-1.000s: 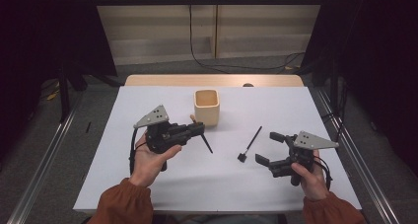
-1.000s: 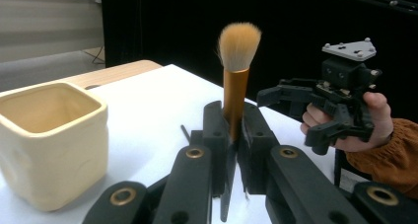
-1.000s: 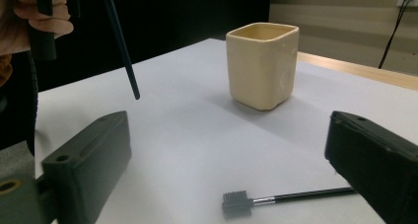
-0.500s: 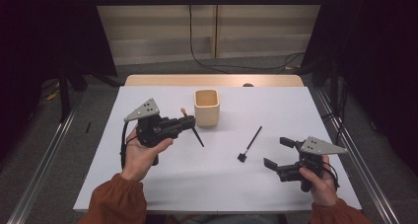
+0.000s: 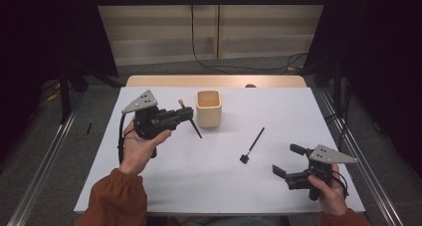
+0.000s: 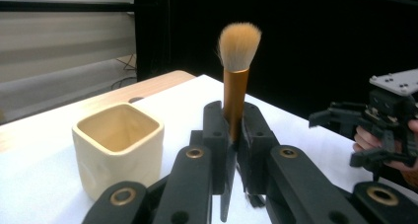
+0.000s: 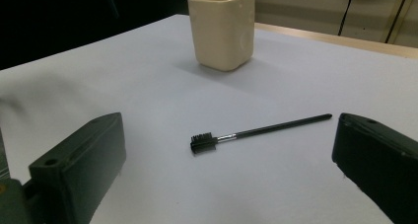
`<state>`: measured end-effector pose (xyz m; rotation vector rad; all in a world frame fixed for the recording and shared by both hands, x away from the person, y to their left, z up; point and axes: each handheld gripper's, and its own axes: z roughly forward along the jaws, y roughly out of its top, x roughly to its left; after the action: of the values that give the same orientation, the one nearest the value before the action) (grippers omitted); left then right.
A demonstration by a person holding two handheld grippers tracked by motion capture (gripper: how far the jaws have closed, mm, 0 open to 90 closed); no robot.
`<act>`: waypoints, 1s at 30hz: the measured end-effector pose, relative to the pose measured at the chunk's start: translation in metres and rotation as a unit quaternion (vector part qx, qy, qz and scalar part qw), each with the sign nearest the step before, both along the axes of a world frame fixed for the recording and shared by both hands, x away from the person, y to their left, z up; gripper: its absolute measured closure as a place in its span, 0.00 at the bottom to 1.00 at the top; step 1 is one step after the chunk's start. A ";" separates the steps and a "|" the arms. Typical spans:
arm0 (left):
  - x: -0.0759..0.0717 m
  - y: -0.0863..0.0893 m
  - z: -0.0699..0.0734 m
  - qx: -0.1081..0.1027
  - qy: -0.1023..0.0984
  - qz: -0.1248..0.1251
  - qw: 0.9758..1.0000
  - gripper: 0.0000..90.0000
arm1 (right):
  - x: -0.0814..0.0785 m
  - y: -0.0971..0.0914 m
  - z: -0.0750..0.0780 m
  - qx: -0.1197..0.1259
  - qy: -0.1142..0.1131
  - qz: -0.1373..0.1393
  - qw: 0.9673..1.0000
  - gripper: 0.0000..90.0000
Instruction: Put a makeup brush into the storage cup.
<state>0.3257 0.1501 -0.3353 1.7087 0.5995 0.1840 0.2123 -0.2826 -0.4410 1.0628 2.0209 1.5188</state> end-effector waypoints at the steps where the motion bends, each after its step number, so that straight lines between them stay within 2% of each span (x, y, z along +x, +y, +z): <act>1: 0.001 0.000 0.000 -0.002 0.001 -0.001 1.000 0.93 | -0.001 0.000 -0.001 0.000 0.000 0.002 1.000 0.00; 4: 0.004 -0.001 0.002 -0.003 0.001 -0.002 1.000 0.93 | -0.002 0.001 -0.001 -0.002 -0.007 -0.001 1.000 0.00; 14: 0.018 -0.004 0.004 0.006 0.002 0.001 1.000 0.93 | -0.002 0.001 -0.001 0.003 -0.007 0.005 1.000 0.00; 30: 0.040 -0.014 0.021 0.006 -0.010 0.006 1.000 0.93 | -0.002 0.003 -0.001 0.002 -0.006 0.015 1.000 0.00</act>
<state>0.3656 0.1361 -0.3145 1.7142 0.5953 0.2138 0.2099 -0.2795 -0.4418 1.0282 2.0347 1.5408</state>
